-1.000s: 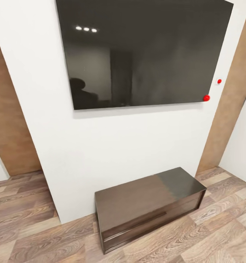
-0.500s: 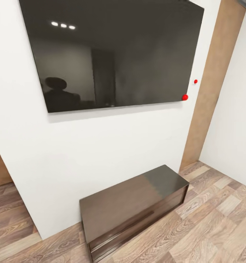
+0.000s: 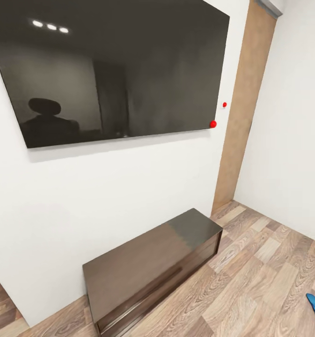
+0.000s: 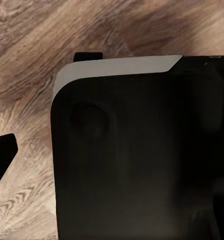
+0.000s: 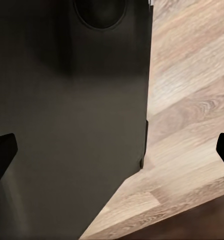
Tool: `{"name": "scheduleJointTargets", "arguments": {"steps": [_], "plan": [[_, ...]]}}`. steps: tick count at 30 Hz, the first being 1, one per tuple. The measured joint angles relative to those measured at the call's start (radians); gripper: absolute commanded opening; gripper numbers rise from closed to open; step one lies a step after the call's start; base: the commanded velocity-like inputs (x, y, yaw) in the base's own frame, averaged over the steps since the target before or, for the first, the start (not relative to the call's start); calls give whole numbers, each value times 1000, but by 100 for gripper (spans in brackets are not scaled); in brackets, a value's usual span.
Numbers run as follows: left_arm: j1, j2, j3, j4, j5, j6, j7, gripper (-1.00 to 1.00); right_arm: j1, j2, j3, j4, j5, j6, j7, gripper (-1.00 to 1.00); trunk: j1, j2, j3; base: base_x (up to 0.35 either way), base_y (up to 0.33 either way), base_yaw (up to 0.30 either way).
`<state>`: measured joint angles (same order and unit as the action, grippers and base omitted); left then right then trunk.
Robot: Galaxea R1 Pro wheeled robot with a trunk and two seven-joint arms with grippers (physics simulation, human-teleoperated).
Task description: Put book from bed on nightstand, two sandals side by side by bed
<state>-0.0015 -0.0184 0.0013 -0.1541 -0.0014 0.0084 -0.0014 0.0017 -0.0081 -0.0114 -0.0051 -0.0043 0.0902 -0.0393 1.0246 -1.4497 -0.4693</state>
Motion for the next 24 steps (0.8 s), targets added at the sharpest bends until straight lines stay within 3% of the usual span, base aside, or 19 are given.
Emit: {"name": "scheduleJointTargets", "arguments": {"steps": [6, 15, 24], "plan": [[0, 0, 0, 0, 0, 0, 0, 100, 0, 0, 0, 0, 0, 0, 0, 100, 0, 0, 0, 235, 0, -238], [0, 0, 0, 0, 0, 0, 0, 100, 0, 0, 0, 0, 0, 0, 0, 100, 0, 0, 0, 20, 0, -225], [0, 0, 0, 0, 0, 0, 0, 100, 0, 0, 0, 0, 0, 0, 0, 100, 0, 0, 0, 141, 0, -40]]}}
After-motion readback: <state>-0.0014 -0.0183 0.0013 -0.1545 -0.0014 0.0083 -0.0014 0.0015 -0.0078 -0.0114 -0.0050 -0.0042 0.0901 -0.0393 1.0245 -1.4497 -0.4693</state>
